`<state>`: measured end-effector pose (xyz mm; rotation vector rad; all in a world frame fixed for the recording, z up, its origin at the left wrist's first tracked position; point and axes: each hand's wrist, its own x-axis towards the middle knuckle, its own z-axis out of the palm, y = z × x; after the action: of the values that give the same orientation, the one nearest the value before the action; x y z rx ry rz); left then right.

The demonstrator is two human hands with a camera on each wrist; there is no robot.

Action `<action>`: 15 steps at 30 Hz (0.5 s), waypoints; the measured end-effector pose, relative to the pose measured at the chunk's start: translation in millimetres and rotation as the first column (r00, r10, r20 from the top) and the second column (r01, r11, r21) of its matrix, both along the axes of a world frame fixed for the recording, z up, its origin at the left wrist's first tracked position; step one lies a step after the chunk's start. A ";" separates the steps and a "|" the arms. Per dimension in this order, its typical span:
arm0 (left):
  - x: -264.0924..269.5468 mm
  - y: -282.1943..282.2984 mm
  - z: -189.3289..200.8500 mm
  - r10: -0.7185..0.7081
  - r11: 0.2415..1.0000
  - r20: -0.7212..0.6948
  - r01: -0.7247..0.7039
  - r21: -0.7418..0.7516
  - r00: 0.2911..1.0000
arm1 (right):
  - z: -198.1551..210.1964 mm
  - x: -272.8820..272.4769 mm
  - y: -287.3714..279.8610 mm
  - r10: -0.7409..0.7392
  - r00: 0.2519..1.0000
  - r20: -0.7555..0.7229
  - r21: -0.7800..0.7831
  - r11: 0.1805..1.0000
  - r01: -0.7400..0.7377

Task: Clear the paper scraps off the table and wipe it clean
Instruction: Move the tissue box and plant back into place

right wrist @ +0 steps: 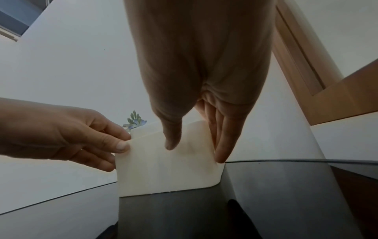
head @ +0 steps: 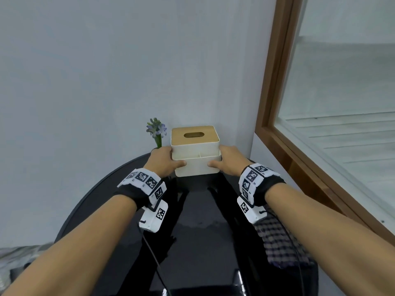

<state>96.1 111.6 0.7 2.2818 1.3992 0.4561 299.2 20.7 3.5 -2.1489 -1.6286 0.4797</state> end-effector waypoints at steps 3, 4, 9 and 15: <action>-4.1 -8.1 0.4 -0.017 1.000 0.043 0.017 -0.009 0.999 | 0.0 -0.5 -7.1 -0.007 1.000 -0.009 0.016 1.000 0.007; -5.4 -13.0 0.8 -0.030 0.999 0.055 0.031 -0.012 0.998 | 0.9 -1.1 -11.7 -0.004 1.000 -0.002 0.014 1.000 0.004; -15.1 -42.1 -0.2 -0.076 0.996 0.098 0.081 -0.048 0.992 | 2.5 -3.9 -46.4 0.005 0.998 0.064 0.018 1.000 -0.006; -26.9 -84.4 0.4 -0.145 0.988 0.058 0.147 -0.037 0.988 | 0.2 -6.9 -100.4 0.019 0.994 0.111 0.021 1.000 -0.021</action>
<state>69.2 27.2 1.1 2.3009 1.1944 0.4358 292.3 -79.7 3.7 -2.1797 -1.7074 0.3524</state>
